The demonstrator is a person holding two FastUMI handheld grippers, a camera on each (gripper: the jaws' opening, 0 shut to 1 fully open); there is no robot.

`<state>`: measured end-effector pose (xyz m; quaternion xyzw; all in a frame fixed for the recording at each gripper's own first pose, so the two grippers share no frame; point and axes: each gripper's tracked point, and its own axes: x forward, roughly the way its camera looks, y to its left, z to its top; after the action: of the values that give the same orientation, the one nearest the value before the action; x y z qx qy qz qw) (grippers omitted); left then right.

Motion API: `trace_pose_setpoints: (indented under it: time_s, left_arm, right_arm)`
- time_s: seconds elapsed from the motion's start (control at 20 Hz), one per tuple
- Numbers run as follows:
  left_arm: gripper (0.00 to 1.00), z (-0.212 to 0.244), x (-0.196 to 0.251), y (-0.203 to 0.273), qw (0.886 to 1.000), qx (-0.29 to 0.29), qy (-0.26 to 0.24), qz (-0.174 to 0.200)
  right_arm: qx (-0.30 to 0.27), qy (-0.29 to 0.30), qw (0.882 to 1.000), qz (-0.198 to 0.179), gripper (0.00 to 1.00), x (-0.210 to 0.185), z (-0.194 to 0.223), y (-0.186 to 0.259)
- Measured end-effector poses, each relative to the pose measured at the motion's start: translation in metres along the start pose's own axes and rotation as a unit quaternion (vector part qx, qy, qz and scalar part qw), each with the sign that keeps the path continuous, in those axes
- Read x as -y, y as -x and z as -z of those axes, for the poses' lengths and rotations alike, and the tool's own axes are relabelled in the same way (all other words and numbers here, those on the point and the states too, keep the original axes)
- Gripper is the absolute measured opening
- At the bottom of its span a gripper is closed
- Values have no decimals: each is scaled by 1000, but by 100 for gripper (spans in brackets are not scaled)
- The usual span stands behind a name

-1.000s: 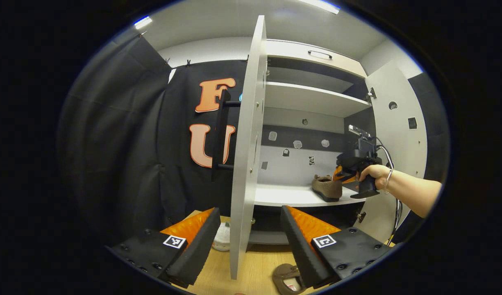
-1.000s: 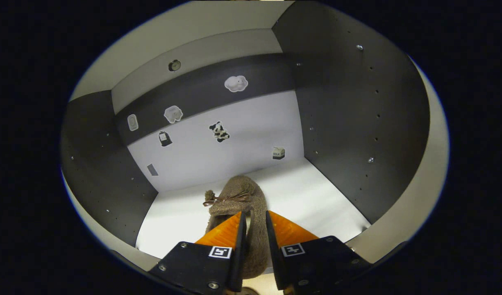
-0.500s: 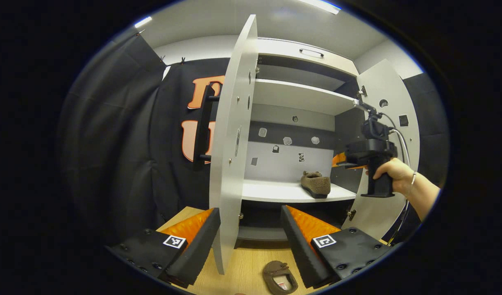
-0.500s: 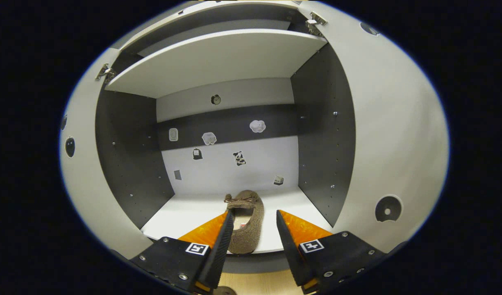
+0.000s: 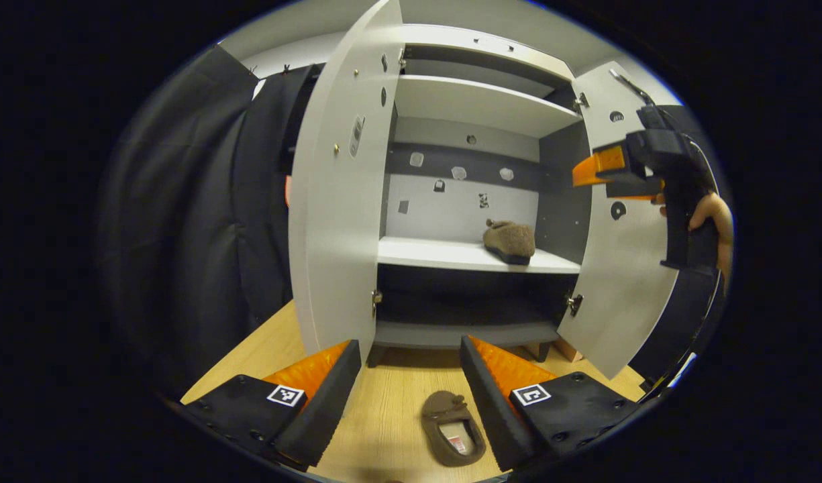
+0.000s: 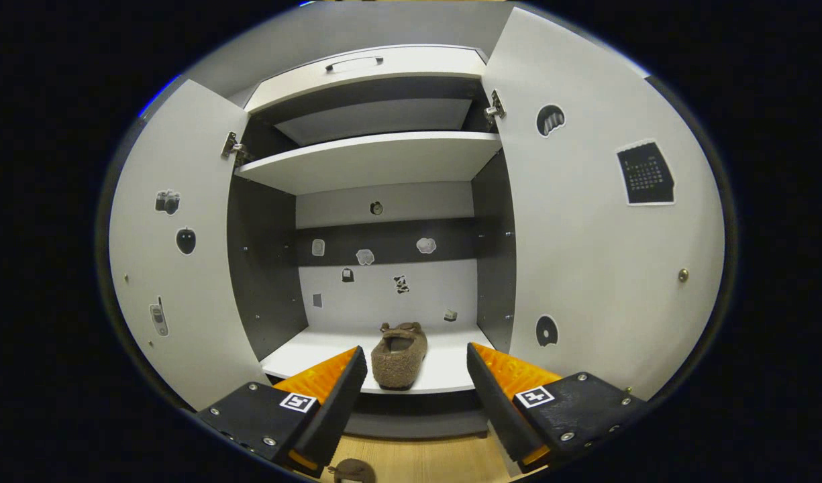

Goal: Grab one shoe with the right hand and put it into the shoe cabinet, grab the other shoe with the left hand and put it into the shoe cabinet; then close the right door with the right hand and the left door with the left hand.

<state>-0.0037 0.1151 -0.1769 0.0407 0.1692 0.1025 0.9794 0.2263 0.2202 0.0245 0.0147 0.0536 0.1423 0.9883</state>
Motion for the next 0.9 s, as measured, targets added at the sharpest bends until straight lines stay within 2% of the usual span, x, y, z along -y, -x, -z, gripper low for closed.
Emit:
trace_pose_setpoints:
  time_s: [0.15,0.4,0.65,0.9]
  left_arm:
    - [97,52,7,-10,998,-66,8,9]
    - [97,128,19,-26,988,-154,9,17]
    - [98,189,28,-40,971,-236,37,19]
    - [98,229,23,-51,956,-294,19,15]
  right_arm:
    - [20,17,1000,-3,92,1,-3,22]
    - [35,33,999,8,92,11,-1,45]
    - [32,30,999,21,92,25,7,56]
    - [26,29,999,30,92,36,13,59]
